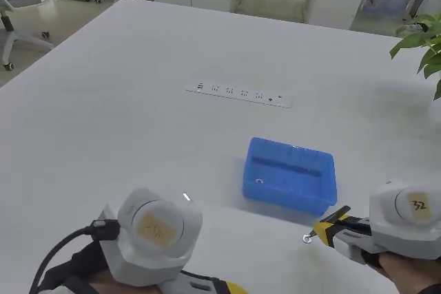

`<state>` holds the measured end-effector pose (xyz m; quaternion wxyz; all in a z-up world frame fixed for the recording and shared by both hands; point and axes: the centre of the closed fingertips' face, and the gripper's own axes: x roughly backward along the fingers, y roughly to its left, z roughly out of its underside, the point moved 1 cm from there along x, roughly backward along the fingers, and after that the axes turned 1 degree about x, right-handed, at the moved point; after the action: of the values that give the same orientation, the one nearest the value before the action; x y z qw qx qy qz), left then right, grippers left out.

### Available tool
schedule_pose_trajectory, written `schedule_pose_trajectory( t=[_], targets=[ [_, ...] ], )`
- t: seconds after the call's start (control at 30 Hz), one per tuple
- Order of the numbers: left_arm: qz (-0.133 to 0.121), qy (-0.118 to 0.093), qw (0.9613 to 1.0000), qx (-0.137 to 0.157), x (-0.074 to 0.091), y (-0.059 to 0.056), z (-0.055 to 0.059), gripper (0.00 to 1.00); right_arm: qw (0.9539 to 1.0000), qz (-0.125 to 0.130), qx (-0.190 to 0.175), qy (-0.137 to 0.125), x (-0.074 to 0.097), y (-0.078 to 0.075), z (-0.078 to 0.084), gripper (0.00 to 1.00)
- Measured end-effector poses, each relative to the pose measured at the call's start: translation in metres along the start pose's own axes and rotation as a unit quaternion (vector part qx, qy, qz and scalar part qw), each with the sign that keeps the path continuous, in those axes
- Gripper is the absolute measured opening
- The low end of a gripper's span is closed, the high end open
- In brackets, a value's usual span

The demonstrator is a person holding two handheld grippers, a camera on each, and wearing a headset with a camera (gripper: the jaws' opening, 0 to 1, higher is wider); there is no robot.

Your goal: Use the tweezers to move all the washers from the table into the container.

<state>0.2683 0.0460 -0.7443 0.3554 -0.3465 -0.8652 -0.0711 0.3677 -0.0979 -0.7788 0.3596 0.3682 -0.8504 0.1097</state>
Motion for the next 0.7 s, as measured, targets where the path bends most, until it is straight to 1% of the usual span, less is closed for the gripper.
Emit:
schedule_pose_trajectory(
  t=[0.27,0.47,0.7],
  targets=[
    [-0.002,0.001,1.0,0.001,0.0002,0.0027,0.0016,0.79,1.0,0.001,0.004,0.003,-0.0036,-0.0003,-0.0009,0.06],
    [-0.003,0.001,1.0,0.001,0.0004,0.0029,0.0022,0.79,1.0,0.002,0.006,0.0,-0.0033,-0.0004,-0.0041,0.06],
    [-0.004,0.001,1.0,0.002,0.0003,0.0033,0.0034,0.79,1.0,0.002,0.008,0.003,-0.006,-0.0017,-0.0041,0.06]
  ],
)
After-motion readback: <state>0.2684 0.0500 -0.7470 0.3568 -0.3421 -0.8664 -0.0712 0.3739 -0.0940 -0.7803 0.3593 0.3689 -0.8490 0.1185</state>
